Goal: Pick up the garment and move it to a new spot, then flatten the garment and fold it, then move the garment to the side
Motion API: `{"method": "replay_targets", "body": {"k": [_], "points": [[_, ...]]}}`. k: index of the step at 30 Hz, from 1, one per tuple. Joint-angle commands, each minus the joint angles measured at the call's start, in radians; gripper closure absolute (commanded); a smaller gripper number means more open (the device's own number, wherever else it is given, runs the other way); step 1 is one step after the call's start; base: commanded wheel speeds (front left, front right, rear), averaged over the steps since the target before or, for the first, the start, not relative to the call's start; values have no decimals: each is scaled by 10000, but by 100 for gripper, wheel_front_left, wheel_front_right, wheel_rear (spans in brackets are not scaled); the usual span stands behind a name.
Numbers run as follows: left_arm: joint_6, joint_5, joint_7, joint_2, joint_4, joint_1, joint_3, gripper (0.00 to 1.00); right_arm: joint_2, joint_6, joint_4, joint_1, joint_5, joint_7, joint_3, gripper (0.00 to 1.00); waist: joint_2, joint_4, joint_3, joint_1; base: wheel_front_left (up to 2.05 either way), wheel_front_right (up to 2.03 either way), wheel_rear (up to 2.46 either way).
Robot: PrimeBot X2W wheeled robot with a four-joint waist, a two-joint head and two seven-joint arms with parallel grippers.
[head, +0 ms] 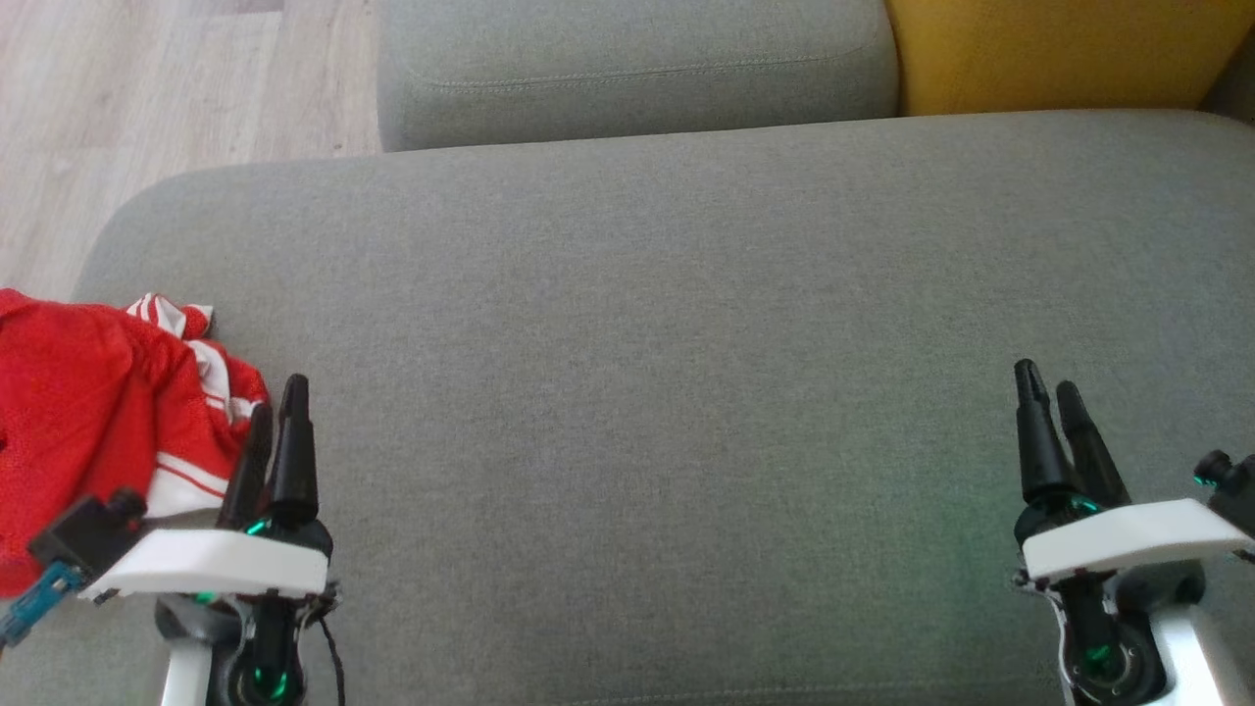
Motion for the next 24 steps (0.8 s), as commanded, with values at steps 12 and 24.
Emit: {"method": "replay_targets", "body": {"k": [12,24], "points": [[-47,2013,-498,151,-612,-420,246,0,-206,-6,-474,-443,-1962,-278,365,0,0,28,-19,0,0,0,0],[-54,3453,-820,134,-631,-290,109,0,-172,-7,-442,-401,-3296,-498,420,0,0,5,-41,0,0,0,0]]}}
